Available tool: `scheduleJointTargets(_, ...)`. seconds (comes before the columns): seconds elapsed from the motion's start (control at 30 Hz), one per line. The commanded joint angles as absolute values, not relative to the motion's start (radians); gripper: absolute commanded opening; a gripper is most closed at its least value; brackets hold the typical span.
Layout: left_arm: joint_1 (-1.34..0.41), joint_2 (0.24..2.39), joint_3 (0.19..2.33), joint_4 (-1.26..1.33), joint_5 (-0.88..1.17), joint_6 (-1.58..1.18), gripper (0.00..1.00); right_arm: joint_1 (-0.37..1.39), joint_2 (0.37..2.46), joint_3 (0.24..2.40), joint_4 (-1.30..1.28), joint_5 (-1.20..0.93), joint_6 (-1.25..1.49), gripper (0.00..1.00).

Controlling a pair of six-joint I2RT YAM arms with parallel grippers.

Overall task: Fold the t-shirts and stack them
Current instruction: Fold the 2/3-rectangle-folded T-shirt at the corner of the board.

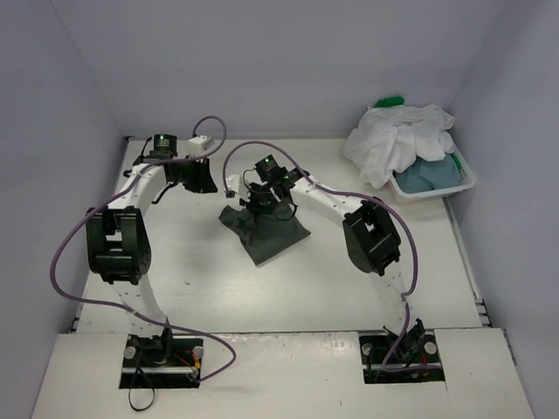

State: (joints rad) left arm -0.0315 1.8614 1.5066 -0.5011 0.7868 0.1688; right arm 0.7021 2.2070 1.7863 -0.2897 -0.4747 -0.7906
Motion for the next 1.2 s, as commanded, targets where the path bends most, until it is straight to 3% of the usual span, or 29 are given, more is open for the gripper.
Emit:
scheduleJointTargets(0.0, -0.034, 1.792, 1.5, -0.423, 0.834, 0.156, 0.0, 0.71, 2.169, 1.798, -0.109, -0.462, -0.716, 0.0)
scheduleJointTargets(0.07, -0.035, 1.796, 1.494, -0.417, 0.841, 0.152, 0.0, 0.709, 2.149, 1.747, -0.036, -0.413, -0.666, 0.05)
scheduleJointTargets(0.27, -0.048, 1.801, 1.476, -0.411, 0.854, 0.147, 0.0, 0.712, 2.143, 1.695, 0.133, -0.344, -0.577, 0.48)
scheduleJointTargets(0.3, -0.049, 1.801, 1.473, -0.41, 0.856, 0.147, 0.0, 0.715, 2.152, 1.695, 0.141, -0.335, -0.574, 0.51)
scheduleJointTargets(0.67, -0.066, 1.798, 1.445, -0.4, 0.864, 0.14, 0.0, 0.721, 2.134, 1.614, 0.353, -0.166, -0.45, 0.57)
scheduleJointTargets(0.87, -0.074, 1.779, 1.456, -0.405, 0.864, 0.14, 0.0, 0.732, 2.137, 1.625, 0.341, -0.155, -0.407, 0.57)
scheduleJointTargets(1.17, -0.106, 1.75, 1.563, -0.503, 0.825, 0.167, 0.0, 0.701, 1.967, 1.517, 0.316, -0.138, -0.373, 0.57)
